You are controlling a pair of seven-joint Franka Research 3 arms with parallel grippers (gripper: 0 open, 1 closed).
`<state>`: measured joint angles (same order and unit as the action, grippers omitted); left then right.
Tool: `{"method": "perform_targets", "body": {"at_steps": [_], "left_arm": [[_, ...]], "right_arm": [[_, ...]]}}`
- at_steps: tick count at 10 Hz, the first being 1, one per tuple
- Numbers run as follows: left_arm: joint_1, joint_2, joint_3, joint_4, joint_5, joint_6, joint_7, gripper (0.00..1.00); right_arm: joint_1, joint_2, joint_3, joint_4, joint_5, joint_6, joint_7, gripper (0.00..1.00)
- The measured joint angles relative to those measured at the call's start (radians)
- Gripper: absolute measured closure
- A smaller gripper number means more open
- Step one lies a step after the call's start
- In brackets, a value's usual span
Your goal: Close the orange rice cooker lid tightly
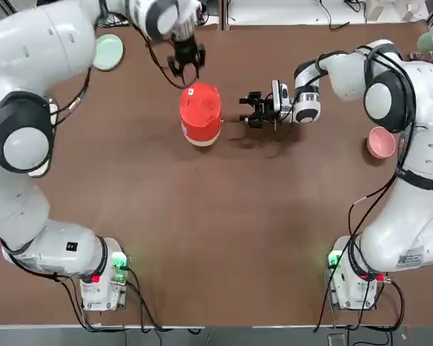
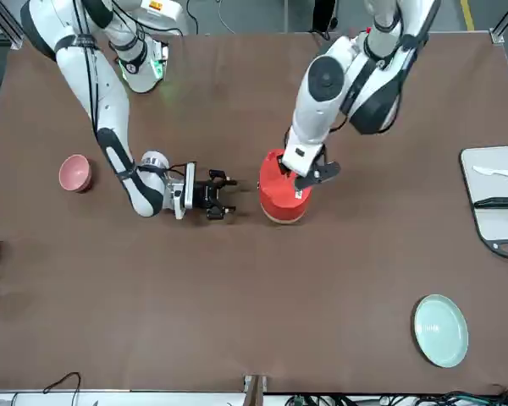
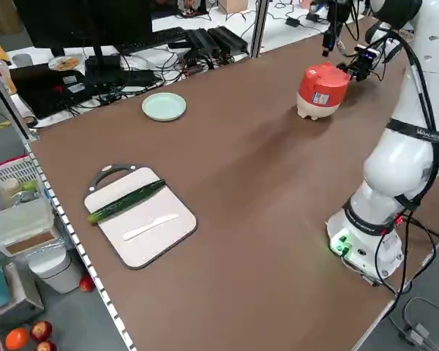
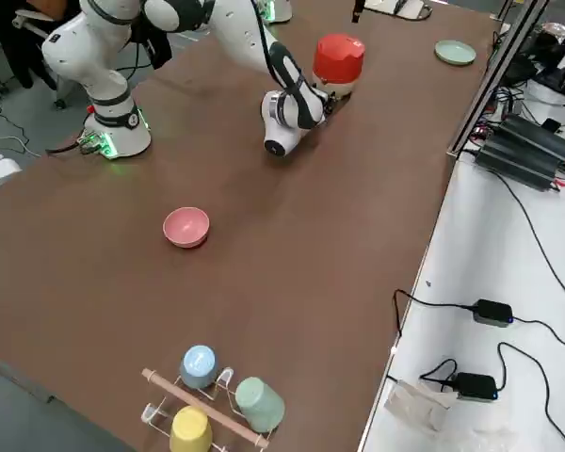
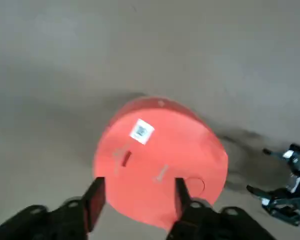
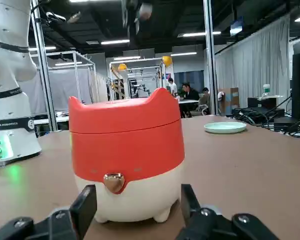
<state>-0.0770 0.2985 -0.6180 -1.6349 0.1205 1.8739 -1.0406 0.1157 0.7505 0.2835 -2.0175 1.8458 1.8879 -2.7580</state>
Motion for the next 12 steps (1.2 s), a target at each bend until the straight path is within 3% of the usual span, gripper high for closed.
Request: {"method": "perform_targets", "body": {"at_steps": [2, 4, 9, 10, 12], "left_arm": [[0.103, -0.023, 0.002, 0.055, 0.002, -0.035, 0.065, 0.00], [0.212, -0.047, 0.002, 0.067, 0.002, -0.042, 0.195, 0.00], [0.356, -0.117, 0.010, 0.069, 0.002, -0.180, 0.486, 0.00], [0.371, -0.127, 0.042, 0.071, 0.002, -0.184, 0.600, 0.00], [0.279, -0.152, 0.220, 0.079, -0.016, -0.186, 0.786, 0.00]], "right_arm": [[0.030, 0.000, 0.001, 0.000, 0.034, 0.065, -0.001, 0.23], [0.063, 0.000, 0.001, 0.000, 0.068, 0.078, -0.001, 0.24], [0.079, 0.013, 0.007, -0.007, 0.091, 0.072, -0.003, 0.26], [0.080, 0.019, 0.023, -0.007, 0.107, 0.071, -0.007, 0.26], [0.082, 0.020, 0.040, -0.007, 0.119, 0.072, -0.009, 0.26]]}}
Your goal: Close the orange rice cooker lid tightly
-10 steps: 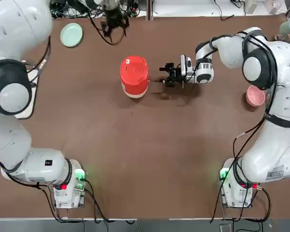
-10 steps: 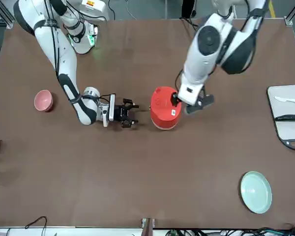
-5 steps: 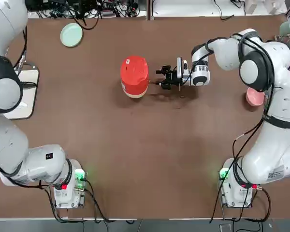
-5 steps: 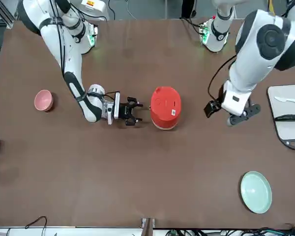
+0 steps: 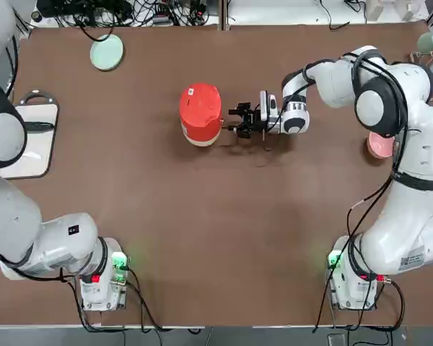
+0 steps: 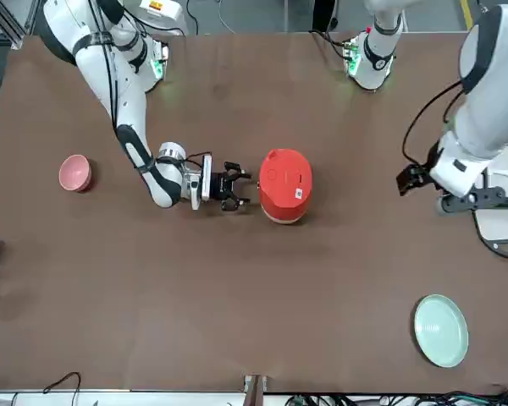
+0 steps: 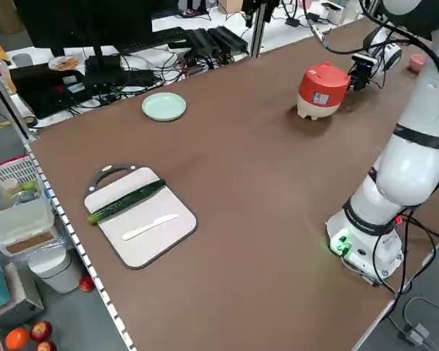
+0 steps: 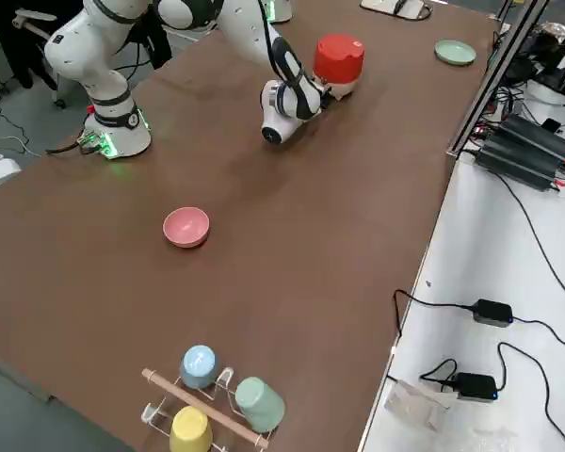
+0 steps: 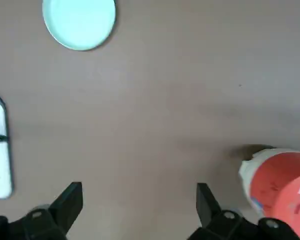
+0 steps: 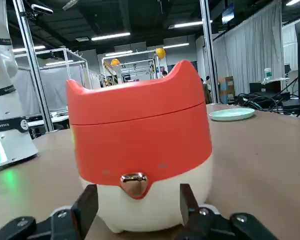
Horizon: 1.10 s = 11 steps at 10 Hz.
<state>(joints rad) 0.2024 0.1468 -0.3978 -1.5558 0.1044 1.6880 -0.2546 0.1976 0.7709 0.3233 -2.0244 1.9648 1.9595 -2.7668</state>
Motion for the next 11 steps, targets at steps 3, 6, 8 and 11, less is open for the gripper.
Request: {"method": "perform_targets", "body": {"at_steps": [3, 6, 8, 11], "left_arm": [[-0.221, -0.071, 0.323, 0.003, -0.110, -0.012, 0.199, 0.00], [-0.240, -0.107, 0.373, 0.003, -0.115, -0.046, 0.254, 0.00], [-0.238, -0.121, 0.370, 0.003, -0.115, -0.046, 0.254, 0.00], [-0.236, -0.125, 0.369, 0.003, -0.115, -0.050, 0.254, 0.00]], "right_arm": [[0.004, 0.003, 0.001, 0.000, 0.018, 0.001, 0.000, 0.26], [0.016, 0.009, 0.002, 0.004, 0.051, 0.001, -0.010, 0.26], [0.020, 0.016, 0.007, 0.011, 0.069, 0.002, -0.014, 0.26], [0.021, 0.021, 0.021, 0.017, 0.085, 0.002, -0.015, 0.29]]}}
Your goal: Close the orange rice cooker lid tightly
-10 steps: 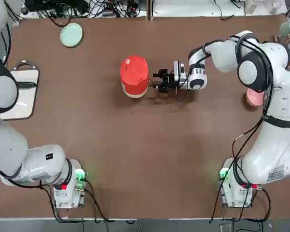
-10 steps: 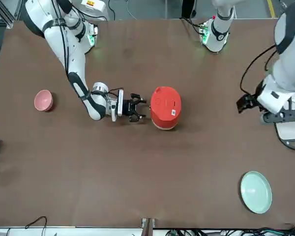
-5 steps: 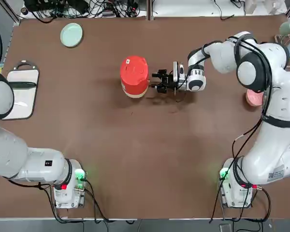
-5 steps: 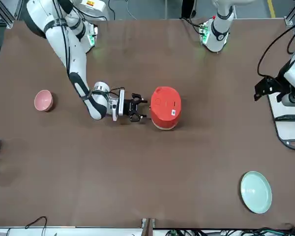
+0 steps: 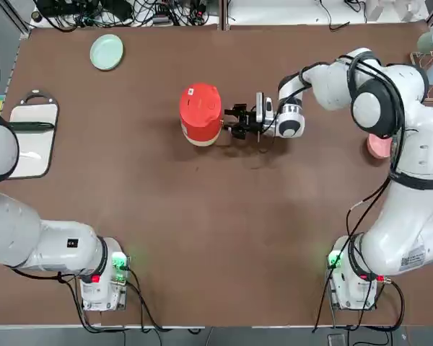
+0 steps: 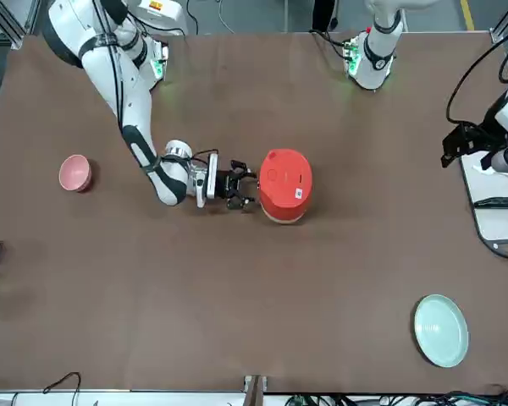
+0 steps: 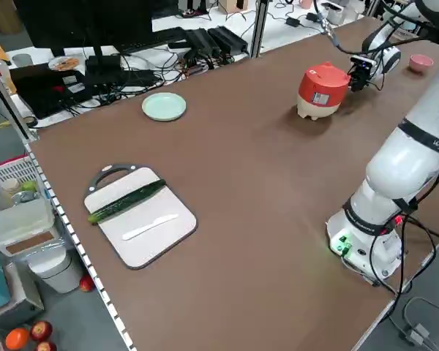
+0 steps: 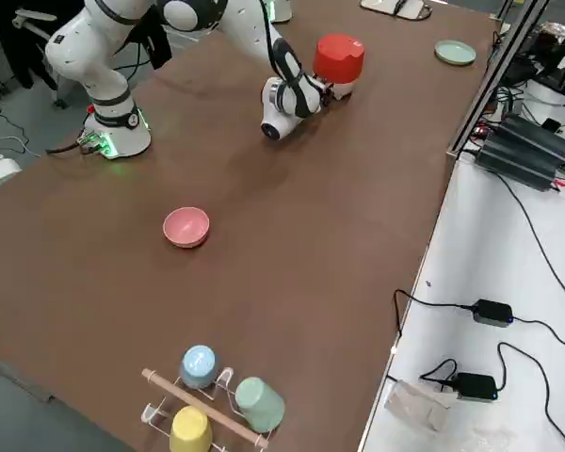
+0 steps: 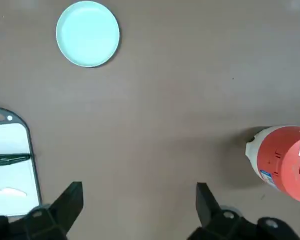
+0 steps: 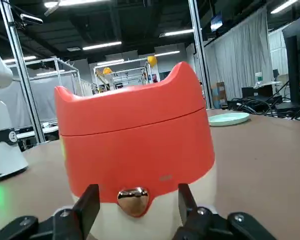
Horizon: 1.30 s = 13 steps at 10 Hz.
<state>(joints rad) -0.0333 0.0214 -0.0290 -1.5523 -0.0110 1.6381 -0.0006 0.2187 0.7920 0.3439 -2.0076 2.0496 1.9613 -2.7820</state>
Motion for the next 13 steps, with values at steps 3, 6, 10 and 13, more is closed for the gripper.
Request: {"method": "perform_targets", "body": {"at_steps": [3, 6, 10, 13], "left_arm": [[-0.001, 0.000, -0.007, 0.000, 0.000, -0.001, -0.004, 0.00], [-0.001, 0.000, -0.009, 0.008, 0.000, -0.001, -0.005, 0.00], [0.002, -0.003, -0.009, 0.034, 0.000, -0.001, -0.004, 0.00], [0.005, -0.004, -0.009, 0.034, 0.000, -0.003, -0.003, 0.00]], "right_arm": [[0.000, 0.001, 0.000, 0.007, 0.009, 0.006, -0.001, 0.35], [0.000, 0.001, 0.000, 0.009, 0.010, 0.014, -0.001, 0.40], [0.000, 0.001, 0.000, 0.008, 0.009, 0.016, -0.002, 0.52], [0.000, 0.001, 0.000, 0.009, 0.009, 0.015, -0.001, 0.60]]}}
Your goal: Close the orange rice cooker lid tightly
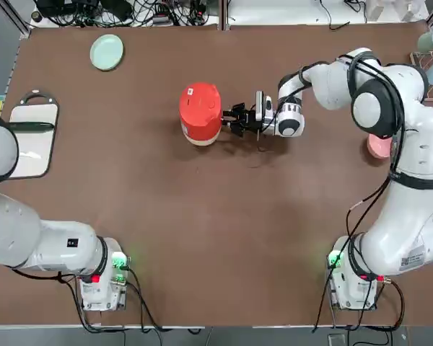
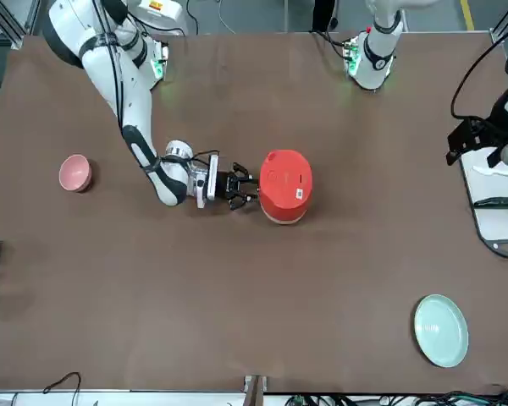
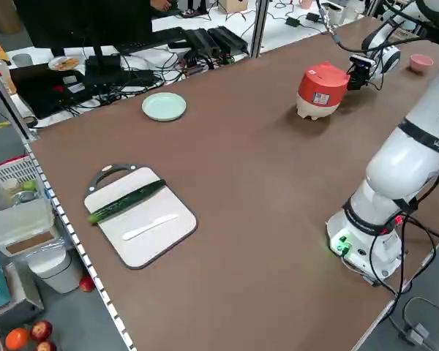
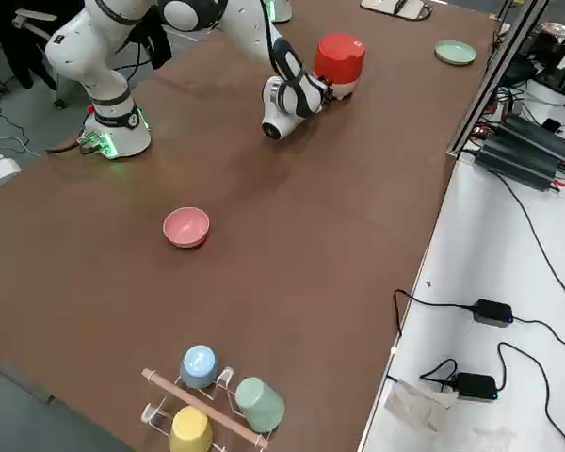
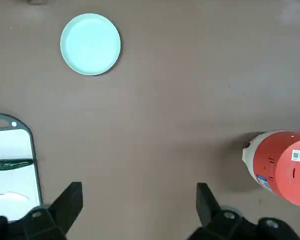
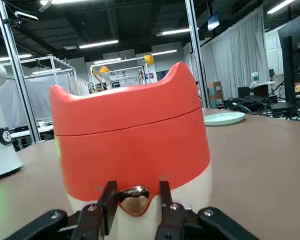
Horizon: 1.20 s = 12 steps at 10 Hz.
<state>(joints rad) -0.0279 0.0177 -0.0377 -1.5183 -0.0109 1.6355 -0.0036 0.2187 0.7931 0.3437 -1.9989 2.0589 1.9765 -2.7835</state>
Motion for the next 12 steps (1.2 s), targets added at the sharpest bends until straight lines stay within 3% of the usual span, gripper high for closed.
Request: {"method": "perform_targets", "body": {"at_steps": [10, 12], "left_arm": [[0.000, 0.000, 0.001, 0.014, 0.000, -0.002, 0.000, 0.00], [0.004, 0.000, 0.004, 0.014, 0.000, -0.003, 0.002, 0.00]], "right_arm": [[-0.005, 0.000, -0.002, 0.000, 0.000, 0.000, 0.003, 0.75], [-0.005, 0.000, -0.002, 0.001, 0.000, 0.000, 0.004, 0.74]]}}
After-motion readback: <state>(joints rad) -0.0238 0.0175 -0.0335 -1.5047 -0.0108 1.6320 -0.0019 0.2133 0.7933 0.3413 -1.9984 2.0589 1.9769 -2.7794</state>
